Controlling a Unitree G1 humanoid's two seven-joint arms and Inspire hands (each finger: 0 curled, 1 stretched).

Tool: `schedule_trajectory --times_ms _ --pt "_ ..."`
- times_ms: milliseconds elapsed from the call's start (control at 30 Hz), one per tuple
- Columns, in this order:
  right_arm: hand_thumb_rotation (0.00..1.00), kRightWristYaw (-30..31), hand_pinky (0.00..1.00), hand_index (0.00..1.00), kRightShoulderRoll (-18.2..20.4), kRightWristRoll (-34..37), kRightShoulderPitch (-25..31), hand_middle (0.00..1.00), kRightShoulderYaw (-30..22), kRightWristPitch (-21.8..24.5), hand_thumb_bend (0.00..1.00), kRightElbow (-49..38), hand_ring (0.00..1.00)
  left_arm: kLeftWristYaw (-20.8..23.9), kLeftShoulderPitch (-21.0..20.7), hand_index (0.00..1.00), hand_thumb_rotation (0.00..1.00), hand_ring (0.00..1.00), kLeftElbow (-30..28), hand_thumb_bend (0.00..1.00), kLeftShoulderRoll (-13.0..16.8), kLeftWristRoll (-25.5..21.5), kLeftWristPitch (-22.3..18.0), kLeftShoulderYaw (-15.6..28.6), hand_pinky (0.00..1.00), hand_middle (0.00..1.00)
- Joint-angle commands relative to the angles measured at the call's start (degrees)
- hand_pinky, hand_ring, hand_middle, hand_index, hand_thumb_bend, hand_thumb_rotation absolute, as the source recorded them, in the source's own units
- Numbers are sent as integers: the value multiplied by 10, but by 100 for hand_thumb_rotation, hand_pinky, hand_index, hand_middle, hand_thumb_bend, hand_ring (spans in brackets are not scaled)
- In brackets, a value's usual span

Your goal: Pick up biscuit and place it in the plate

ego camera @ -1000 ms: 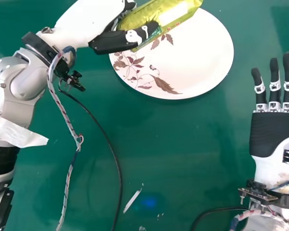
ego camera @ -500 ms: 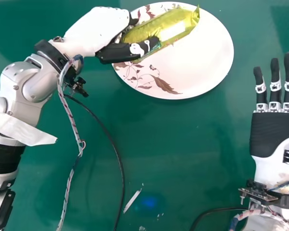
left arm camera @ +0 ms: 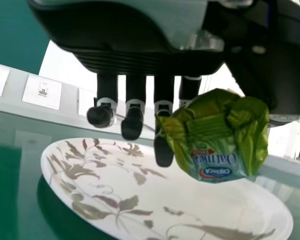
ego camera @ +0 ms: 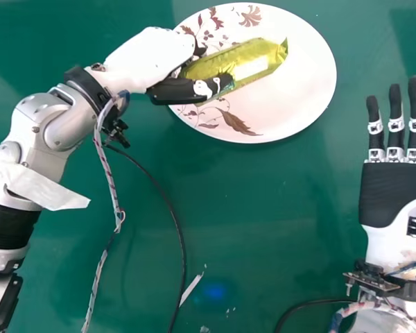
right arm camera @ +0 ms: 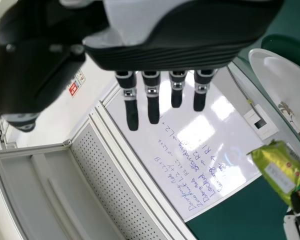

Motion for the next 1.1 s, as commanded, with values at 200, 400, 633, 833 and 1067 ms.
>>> schedule_trajectory --times_ms 200,400,633,833,1067 --pt "40 -11 93 84 15 -17 5 91 1 -6 93 -3 96 18 -16 47 14 13 21 50 -2 50 -15 -27 7 21" --pt "44 -8 96 84 7 -7 9 92 -2 1 92 -8 97 36 -10 47 14 13 27 50 -2 97 -19 -45 7 22" --pt "43 -11 98 84 5 -5 7 93 -2 4 91 -12 98 28 -9 47 14 13 39 50 -4 110 -13 -56 7 22" --pt "44 -6 100 83 4 -4 4 94 -3 2 91 -10 100 8 -13 47 14 13 48 50 -1 113 -10 -62 8 22" --pt "43 -10 100 84 5 -8 8 95 -1 4 91 -13 100 -7 -13 47 14 13 54 50 2 122 2 -68 7 22"
